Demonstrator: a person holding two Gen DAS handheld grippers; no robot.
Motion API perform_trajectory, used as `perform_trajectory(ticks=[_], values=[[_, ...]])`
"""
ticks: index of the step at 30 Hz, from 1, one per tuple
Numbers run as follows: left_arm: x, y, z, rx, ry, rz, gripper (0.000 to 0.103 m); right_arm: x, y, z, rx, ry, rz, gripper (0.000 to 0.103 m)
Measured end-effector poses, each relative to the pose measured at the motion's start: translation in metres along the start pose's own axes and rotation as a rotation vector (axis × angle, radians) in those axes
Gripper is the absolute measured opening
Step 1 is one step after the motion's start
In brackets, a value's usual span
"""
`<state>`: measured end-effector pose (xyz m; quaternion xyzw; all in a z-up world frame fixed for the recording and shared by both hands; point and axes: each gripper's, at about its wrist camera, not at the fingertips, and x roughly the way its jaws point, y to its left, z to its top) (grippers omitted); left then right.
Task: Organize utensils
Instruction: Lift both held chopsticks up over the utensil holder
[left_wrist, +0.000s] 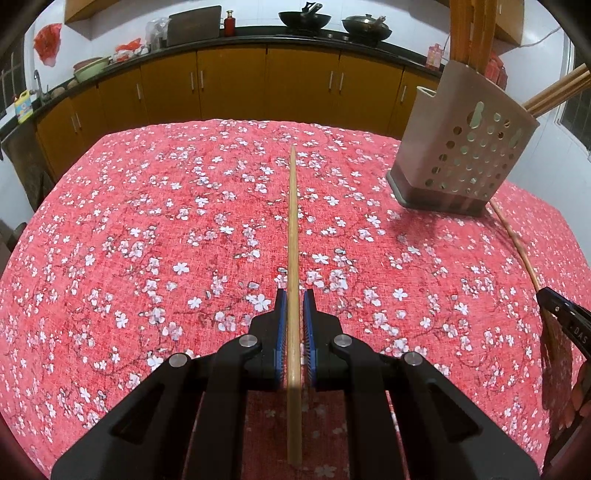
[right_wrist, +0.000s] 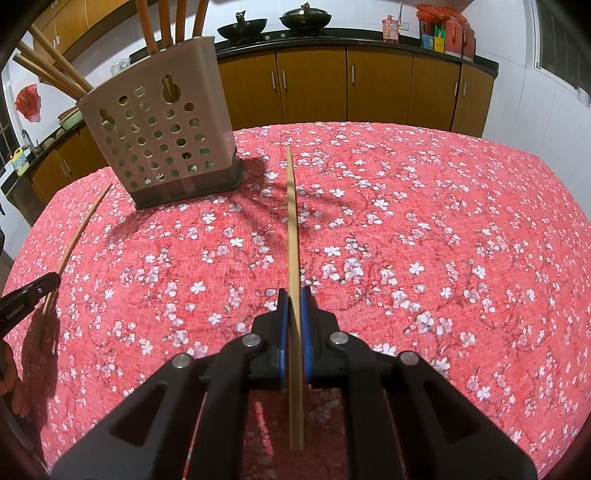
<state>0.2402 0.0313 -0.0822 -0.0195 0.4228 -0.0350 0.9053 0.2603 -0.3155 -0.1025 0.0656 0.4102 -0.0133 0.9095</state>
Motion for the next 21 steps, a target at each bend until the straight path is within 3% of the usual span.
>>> perform_trajectory(ticks=[13,16,21], values=[[-0.006,-0.005,-0.005,0.044,0.007,0.021,0.007,-0.011,-0.007,-0.006,0.037,-0.004,0.032,0.008],[-0.014,-0.003,-0.002,0.034,-0.001,0.003,0.007,-0.027,-0.009,-0.002,0.054,-0.053,0.049,0.008],[-0.046,0.0,0.012,0.033,-0.091,-0.028,0.007,-0.066,-0.012,0.014,0.063,-0.169,0.059,0.008]])
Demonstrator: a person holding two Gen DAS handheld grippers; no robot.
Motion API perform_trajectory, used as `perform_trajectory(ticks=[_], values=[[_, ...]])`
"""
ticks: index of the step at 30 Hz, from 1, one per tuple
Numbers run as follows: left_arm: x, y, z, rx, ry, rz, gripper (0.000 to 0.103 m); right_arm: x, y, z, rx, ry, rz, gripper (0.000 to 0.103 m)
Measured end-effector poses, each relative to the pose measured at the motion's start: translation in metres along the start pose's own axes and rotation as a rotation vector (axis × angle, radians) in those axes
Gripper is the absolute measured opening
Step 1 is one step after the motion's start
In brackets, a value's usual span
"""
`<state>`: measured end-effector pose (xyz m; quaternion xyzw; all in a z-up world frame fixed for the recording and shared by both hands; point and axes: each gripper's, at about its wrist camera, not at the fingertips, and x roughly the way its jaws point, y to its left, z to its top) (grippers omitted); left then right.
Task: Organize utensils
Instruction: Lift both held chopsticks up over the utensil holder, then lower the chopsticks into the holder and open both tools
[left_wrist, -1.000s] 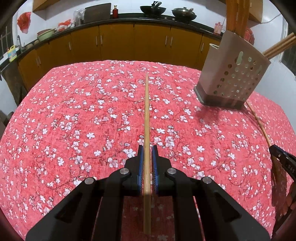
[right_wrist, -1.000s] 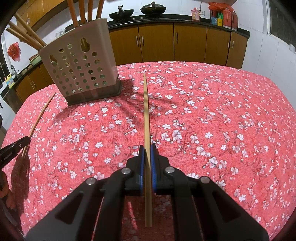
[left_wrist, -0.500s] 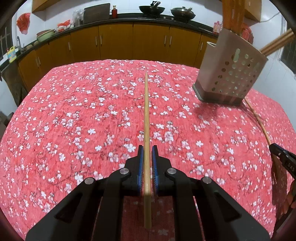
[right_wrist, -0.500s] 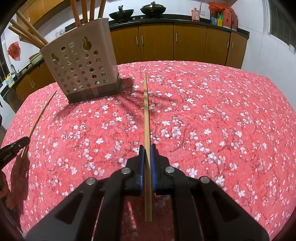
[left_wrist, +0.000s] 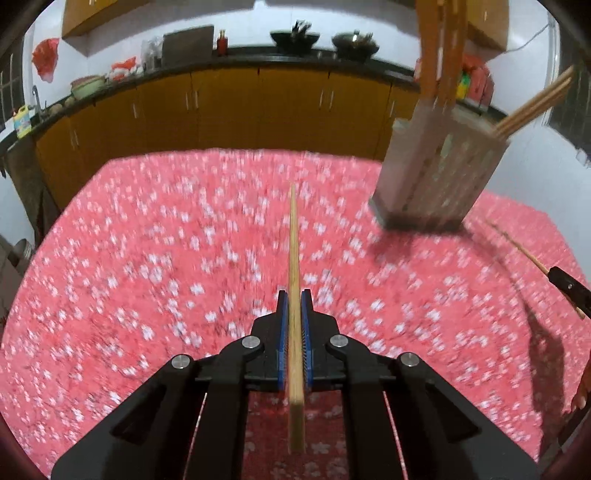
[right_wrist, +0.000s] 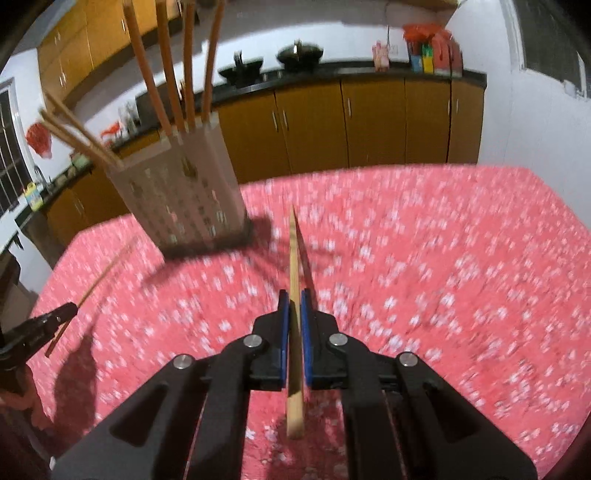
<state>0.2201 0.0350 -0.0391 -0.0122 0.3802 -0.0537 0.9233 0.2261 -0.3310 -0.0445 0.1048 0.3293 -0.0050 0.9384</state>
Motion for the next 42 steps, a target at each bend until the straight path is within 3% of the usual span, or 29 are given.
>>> perform_trajectory(ticks=[8,17,22,27,32,35,42], values=[[-0.052,-0.002,0.036,-0.035,-0.162,-0.079,0.007,-0.05,0.006,0.03,-0.013,-0.174,0.012,0.008],[-0.075,-0.003,0.055,-0.072,-0.225,-0.134,0.007,-0.068,0.01,0.041,-0.02,-0.231,0.029,0.008],[-0.093,-0.013,0.069,-0.041,-0.274,-0.164,0.007,-0.094,0.019,0.065,-0.017,-0.292,0.113,0.007],[-0.117,-0.033,0.092,-0.003,-0.354,-0.205,0.007,-0.136,0.038,0.099,-0.037,-0.406,0.237,0.007],[-0.141,-0.053,0.119,0.007,-0.461,-0.238,0.007,-0.162,0.064,0.126,-0.092,-0.531,0.248,0.007],[-0.151,-0.064,0.136,-0.008,-0.54,-0.236,0.007,-0.155,0.073,0.14,-0.109,-0.547,0.228,0.007],[-0.146,-0.081,0.163,-0.048,-0.65,-0.196,0.007,-0.112,0.085,0.152,-0.149,-0.465,0.173,0.007]])
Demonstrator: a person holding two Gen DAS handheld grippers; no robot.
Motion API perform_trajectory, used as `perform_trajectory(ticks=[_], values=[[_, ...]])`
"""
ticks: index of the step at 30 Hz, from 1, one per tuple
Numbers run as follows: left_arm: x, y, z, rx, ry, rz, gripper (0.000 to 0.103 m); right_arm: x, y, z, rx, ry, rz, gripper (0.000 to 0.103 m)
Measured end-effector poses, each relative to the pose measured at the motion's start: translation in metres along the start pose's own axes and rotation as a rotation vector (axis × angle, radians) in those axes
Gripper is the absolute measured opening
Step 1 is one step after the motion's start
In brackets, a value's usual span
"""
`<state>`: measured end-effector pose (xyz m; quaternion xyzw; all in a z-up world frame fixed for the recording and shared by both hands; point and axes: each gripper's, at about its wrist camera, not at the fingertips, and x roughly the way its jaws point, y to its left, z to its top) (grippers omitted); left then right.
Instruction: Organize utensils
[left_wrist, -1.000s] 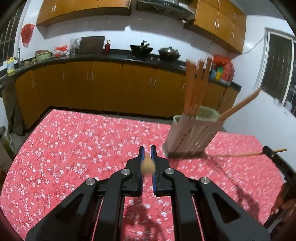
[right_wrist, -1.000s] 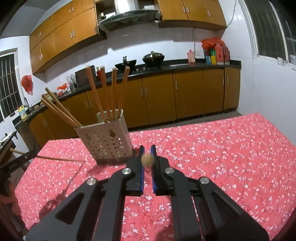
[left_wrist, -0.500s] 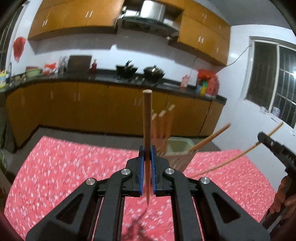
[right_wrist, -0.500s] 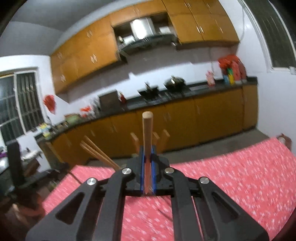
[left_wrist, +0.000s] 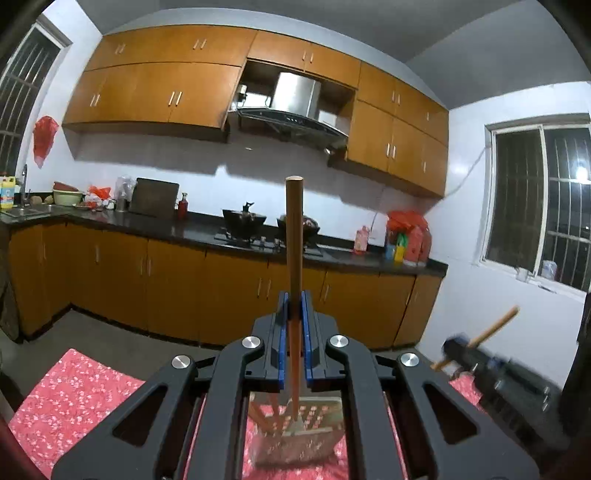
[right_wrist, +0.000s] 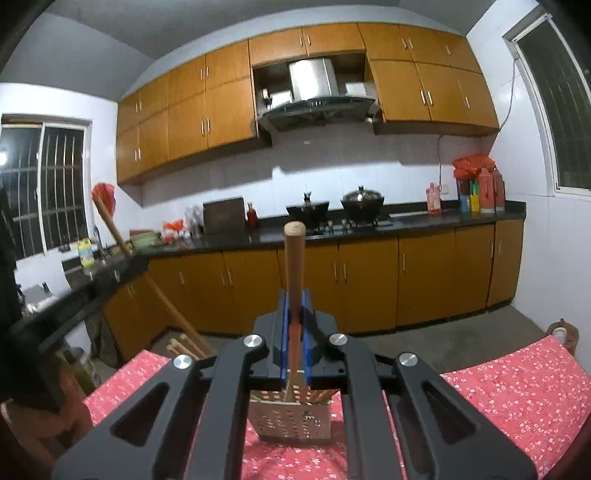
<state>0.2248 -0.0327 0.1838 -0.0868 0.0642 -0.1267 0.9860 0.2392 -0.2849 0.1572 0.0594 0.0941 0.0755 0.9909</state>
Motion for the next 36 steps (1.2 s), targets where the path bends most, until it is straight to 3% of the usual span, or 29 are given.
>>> perform_trajectory(ticks=[13,24,26,28,30,32,36], values=[[0.048,0.008,-0.035,-0.022,0.125,0.028,0.007,0.038,0.005,-0.013,0.007,0.095,-0.003,0.01],[0.029,0.02,-0.023,-0.077,0.092,0.009,0.009,0.014,0.006,-0.01,0.028,0.049,0.006,0.01],[0.019,0.024,-0.019,-0.092,0.079,0.004,0.009,0.004,0.008,-0.01,0.028,0.035,0.008,0.015],[0.006,0.028,-0.018,-0.103,0.069,-0.001,0.009,-0.009,0.009,-0.011,0.027,0.019,0.004,0.029],[-0.009,0.034,-0.02,-0.107,0.069,0.0,0.015,-0.022,0.01,-0.017,0.02,0.007,-0.006,0.036],[-0.022,0.039,-0.026,-0.101,0.074,0.023,0.048,-0.035,0.012,-0.026,0.008,0.003,-0.017,0.041],[-0.05,0.047,-0.05,-0.035,0.095,0.079,0.059,-0.056,0.014,-0.049,-0.008,0.014,-0.039,0.062]])
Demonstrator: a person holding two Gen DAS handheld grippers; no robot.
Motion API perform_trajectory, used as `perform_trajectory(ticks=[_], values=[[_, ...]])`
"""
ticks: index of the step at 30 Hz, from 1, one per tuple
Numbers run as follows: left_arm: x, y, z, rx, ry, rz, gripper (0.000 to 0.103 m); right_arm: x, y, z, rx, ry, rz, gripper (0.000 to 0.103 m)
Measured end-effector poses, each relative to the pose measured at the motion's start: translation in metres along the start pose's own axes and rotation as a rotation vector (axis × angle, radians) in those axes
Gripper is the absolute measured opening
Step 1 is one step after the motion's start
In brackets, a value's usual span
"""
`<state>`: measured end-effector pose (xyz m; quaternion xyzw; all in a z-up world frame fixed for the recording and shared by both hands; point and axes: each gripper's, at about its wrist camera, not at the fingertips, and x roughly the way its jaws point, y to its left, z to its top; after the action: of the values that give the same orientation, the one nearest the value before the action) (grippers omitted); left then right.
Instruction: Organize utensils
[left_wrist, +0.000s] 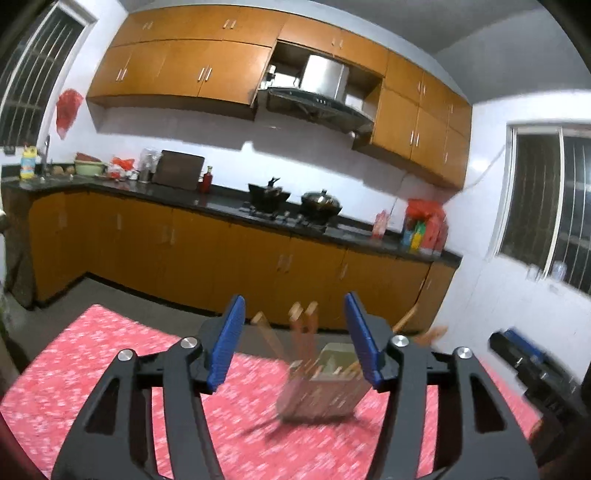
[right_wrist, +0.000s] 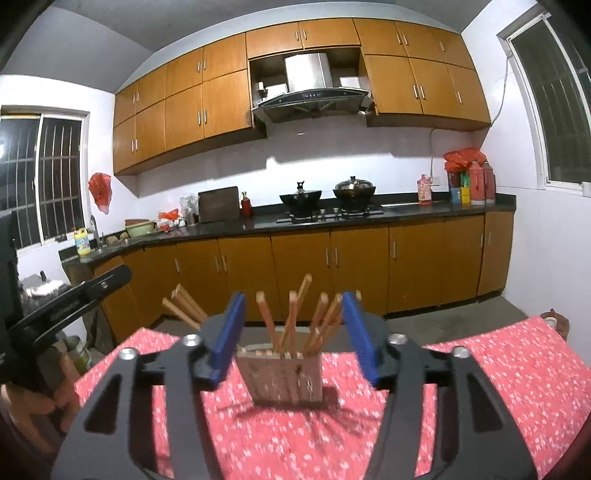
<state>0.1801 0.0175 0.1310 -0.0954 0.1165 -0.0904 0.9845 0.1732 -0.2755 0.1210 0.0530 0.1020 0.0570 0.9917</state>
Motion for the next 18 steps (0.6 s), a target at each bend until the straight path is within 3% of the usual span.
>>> perform_trajectory(ticks=[8,11,18], values=[[-0.04,0.019,-0.061,0.071,0.066,0.096,0.094,-0.029,0.0,-0.056,0.017,0.063,-0.036,0.093],[-0.054,0.022,-0.079,0.084,0.081,0.108,0.098,-0.035,0.002,-0.068,0.013,0.072,-0.047,0.099],[-0.078,0.007,-0.103,0.155,0.066,0.124,0.101,-0.052,0.019,-0.093,-0.059,0.079,-0.054,0.099]])
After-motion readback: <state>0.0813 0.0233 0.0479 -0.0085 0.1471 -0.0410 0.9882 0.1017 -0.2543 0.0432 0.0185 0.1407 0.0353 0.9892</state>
